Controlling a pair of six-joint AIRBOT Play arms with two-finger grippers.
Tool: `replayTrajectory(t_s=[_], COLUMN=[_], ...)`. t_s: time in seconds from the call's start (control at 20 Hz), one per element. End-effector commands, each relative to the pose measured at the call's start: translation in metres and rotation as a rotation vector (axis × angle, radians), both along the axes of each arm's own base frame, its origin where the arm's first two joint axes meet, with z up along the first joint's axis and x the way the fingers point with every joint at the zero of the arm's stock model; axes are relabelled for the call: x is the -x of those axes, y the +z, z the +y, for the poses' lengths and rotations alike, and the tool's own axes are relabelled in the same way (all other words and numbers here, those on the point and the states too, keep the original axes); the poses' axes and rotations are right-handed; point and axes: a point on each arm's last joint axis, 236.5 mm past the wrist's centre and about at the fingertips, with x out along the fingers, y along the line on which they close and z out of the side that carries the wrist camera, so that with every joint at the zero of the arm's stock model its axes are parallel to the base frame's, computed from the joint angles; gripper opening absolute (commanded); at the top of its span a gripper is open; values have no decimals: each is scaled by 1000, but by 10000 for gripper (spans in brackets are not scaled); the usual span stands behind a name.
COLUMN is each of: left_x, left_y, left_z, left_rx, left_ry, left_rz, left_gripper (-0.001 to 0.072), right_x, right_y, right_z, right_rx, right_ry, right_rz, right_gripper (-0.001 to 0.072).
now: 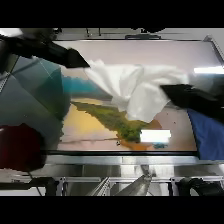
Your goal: Fold the shirts.
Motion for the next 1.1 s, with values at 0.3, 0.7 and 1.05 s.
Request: replayTrajectory(t_s=[0.3,0.7,1.05], left_x=[111,101,89], left_y=[94,-125,-194], left_z=[19,29,50], left_rx=[68,20,-4], left_ry=[68,199,204], left_rz=[-231,201,463], left_gripper=[21,21,322], right_x=[43,2,2], right_y=[5,-158,-200], right_z=[18,24,-8], right_rx=[-29,-56,-62], right_ry=[160,191,208], right_rz=[72,593,756], right_gripper=[20,260,508])
